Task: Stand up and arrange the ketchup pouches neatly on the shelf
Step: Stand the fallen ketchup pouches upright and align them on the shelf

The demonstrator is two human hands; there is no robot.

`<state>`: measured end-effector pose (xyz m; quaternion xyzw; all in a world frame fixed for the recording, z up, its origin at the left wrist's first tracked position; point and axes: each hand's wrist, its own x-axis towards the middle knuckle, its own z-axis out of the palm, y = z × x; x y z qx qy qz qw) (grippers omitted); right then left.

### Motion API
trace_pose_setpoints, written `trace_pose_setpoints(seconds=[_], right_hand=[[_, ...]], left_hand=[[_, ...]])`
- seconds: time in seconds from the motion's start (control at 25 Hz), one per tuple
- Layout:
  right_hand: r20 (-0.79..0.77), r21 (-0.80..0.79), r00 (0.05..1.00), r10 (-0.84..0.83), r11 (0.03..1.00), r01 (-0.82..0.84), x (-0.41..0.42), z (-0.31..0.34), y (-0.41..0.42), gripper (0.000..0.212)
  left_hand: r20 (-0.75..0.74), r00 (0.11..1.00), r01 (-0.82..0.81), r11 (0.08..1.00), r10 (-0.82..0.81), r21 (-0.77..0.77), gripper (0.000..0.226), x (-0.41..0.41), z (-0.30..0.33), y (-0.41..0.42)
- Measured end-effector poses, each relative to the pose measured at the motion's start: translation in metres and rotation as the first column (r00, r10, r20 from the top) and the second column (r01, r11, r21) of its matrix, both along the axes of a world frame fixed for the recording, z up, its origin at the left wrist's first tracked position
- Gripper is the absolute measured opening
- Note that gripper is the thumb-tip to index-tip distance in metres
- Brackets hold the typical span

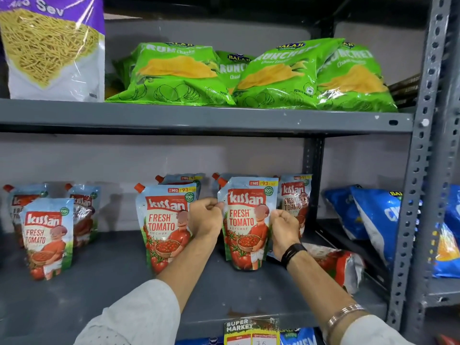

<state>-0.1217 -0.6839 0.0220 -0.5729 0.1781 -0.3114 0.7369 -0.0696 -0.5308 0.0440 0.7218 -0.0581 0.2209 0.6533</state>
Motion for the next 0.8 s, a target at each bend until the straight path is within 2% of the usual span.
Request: trace_pose_setpoints(seconds=[0.12,0.4,0.64,0.72,0.8], right_hand=[[0.0,-0.005,1.0,0.0,1.0,0.0,0.002,-0.006,-0.001,0.031],[-0.01,-0.107,0.999,0.045,0.993,-0.045,0.002,-0.01,-0.003,0.032],[-0.02,-0.124,0.987,0.162,0.979,-0.163,-0.003,-0.016,-0.015,0.023],[-0.038,-0.195,0.988,0.147,0.969,-0.151,-0.007,-0.015,-0.022,0.026],[-0.111,-0.397,0.992,0.058,0.912,-0.098,-0.014,-0.014,-0.03,0.027]], left_hand=[[0.007,1.0,-0.011,1.0,0.011,0.007,0.006,0.0,-0.001,-0.001],[0.014,0.996,-0.087,0.995,0.086,0.04,0.008,0.003,-0.01,0.003],[0.022,0.995,-0.098,0.991,0.096,0.09,0.011,-0.006,-0.015,0.004],[0.013,0.994,-0.11,0.991,0.109,0.074,0.017,-0.013,-0.023,0.008],[-0.013,0.996,-0.089,0.996,0.089,0.007,0.015,-0.026,-0.036,0.015]])
